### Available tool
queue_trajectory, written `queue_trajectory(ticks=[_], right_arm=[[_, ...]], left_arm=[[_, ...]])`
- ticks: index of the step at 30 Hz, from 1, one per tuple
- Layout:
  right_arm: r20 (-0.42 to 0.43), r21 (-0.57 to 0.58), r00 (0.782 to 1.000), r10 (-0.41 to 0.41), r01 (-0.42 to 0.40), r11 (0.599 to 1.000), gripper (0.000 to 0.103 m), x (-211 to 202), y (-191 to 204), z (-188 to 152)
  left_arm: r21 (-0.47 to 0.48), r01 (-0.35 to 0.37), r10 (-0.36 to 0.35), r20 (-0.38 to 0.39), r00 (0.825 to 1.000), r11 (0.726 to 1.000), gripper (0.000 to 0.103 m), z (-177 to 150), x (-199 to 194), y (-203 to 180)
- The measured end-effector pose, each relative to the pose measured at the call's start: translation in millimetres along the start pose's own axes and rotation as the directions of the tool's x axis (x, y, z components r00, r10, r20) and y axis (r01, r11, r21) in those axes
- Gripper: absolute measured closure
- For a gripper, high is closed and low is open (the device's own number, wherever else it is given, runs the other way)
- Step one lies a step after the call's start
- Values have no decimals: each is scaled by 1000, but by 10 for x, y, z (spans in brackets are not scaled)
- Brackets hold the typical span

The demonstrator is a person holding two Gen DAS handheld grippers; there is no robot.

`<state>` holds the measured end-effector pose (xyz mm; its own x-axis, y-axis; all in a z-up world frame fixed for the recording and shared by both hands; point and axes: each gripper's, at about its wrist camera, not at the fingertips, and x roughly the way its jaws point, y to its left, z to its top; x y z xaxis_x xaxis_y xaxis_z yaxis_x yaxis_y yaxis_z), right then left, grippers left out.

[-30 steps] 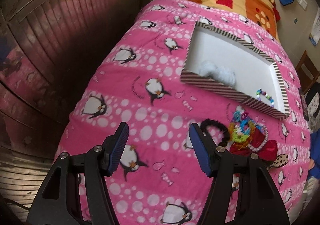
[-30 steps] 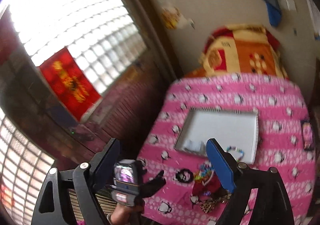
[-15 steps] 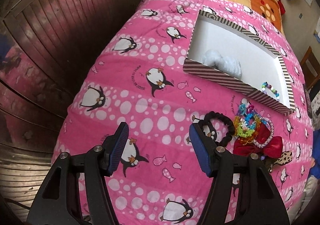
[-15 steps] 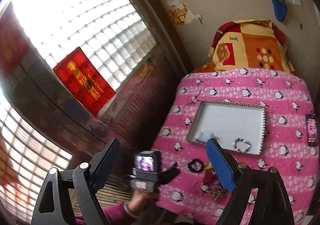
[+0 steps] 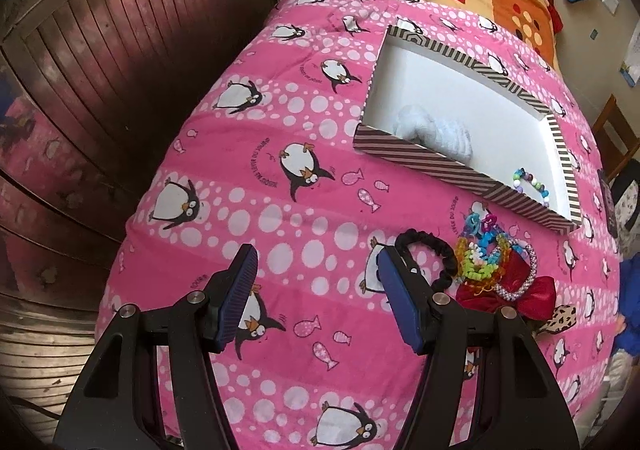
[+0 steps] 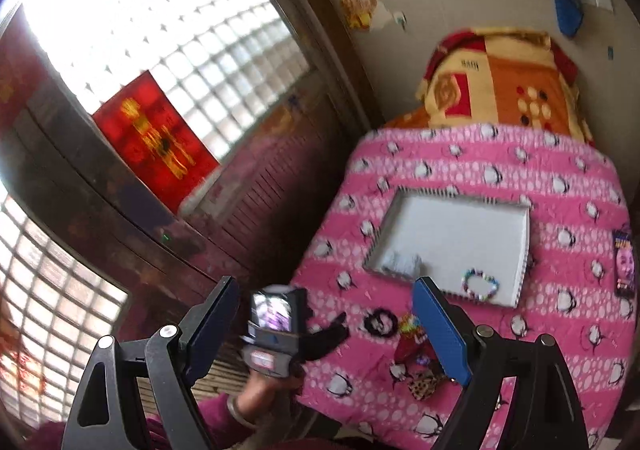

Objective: Organize jewelry
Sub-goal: 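Withdraw both tools from the box back to the jewelry pile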

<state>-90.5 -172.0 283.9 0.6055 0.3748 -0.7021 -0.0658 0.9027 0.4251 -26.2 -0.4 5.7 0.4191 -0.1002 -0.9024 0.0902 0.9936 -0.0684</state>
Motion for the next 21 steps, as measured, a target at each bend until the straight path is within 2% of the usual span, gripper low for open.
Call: queue_trajectory(ticks=[4,8,15,18,21], right_arm=[[-71,-11,996,-61,60,998,17,473,-377,-283],[-169,-15,977,-131,131,991,17,1093,-890,-667],[-190,39,968,-166,177,984,22,1598,-1380,-1139],[-197,49,964,-176,189,981,31,1732,-1461,-1192],[-191,56,964,-184,197,979,33,1795,-1526,-1202]], left_arm=[[17,39,-38,-26,999,999,40,-51,78,-32],[62,70,-67,-55,996,996,40,-111,189,-118],[89,77,-71,-67,995,993,40,-140,368,-177],[102,69,-63,-65,996,992,40,-143,419,-212],[113,62,-54,-72,996,992,40,-157,474,-239]])
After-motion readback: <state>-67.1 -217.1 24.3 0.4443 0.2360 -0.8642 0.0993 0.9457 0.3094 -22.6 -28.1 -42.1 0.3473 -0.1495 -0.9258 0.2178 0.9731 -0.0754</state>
